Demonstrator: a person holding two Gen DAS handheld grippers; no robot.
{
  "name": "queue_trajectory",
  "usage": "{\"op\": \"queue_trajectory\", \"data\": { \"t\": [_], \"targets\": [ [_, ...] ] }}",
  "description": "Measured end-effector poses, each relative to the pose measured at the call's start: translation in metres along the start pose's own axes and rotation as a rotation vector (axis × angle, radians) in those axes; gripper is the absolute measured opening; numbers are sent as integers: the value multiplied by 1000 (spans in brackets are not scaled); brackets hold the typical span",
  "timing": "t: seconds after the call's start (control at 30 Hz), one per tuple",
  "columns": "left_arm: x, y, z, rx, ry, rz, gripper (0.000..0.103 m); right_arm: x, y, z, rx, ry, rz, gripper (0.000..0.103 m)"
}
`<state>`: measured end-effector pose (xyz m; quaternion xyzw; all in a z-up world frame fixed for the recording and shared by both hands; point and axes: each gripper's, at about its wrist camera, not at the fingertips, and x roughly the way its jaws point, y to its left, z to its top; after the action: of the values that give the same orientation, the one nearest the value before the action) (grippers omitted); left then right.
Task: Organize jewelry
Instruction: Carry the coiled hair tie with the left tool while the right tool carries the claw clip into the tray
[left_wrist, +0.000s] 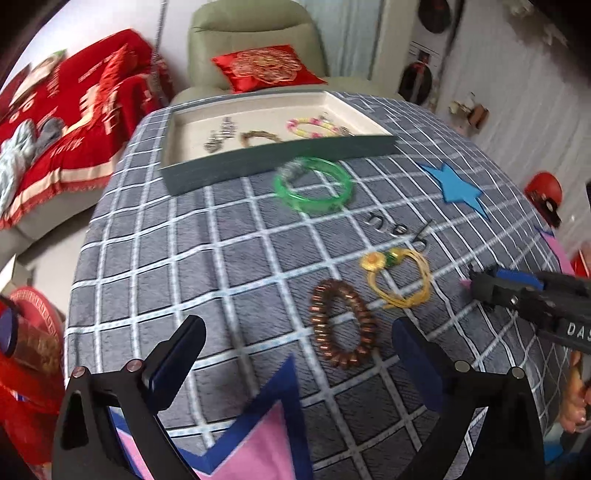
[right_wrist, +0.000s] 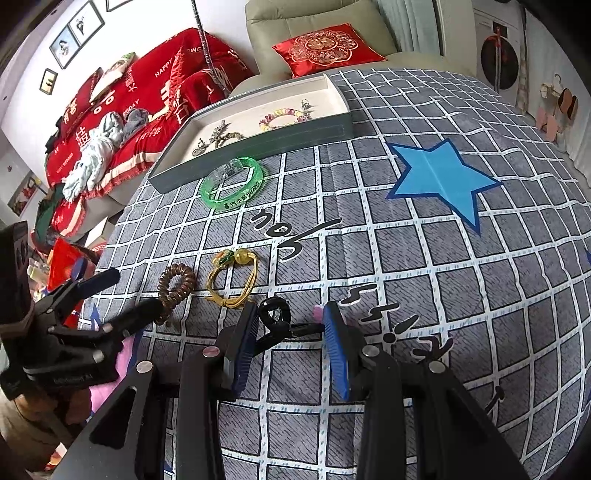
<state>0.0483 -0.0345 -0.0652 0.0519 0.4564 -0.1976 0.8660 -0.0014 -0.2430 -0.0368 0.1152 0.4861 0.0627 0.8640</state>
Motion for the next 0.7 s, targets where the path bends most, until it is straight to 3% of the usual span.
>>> {"op": "queue_trajectory", "data": {
  "t": [0.1, 0.2, 0.3, 0.33, 0.37, 0.4, 0.43, 0.47, 0.7],
  "targets": [
    [5, -12, 0, 28, 13, -9, 103, 0, -1, -2, 2, 1, 1, 39],
    [14, -17, -2, 29, 47, -2, 96, -1, -1, -3, 5, -1, 1, 39],
    [13, -19, -2, 48, 33, 18, 74, -2, -3, -3, 10, -6, 1, 39],
    [12, -19, -3, 52, 29, 9, 55, -2, -3, -3, 11, -7, 2, 39],
    [11, -18, -2, 54, 26, -1, 45, -2, -3, -3, 11, -8, 1, 39],
    [11, -16, -2, 48, 28, -16, 45, -2, -3, -3, 12, -10, 0, 39],
    [10, -14, -1, 39, 25, -33, 33, -2, -4, -2, 13, -12, 0, 39],
    [10, -13, -1, 32, 28, -44, 28, -3, -4, -2, 13, -13, 1, 39],
    [1, -6, -1, 1, 8, -84, 28, -6, -2, 3, 8, -24, -2, 39]
  ]
}}
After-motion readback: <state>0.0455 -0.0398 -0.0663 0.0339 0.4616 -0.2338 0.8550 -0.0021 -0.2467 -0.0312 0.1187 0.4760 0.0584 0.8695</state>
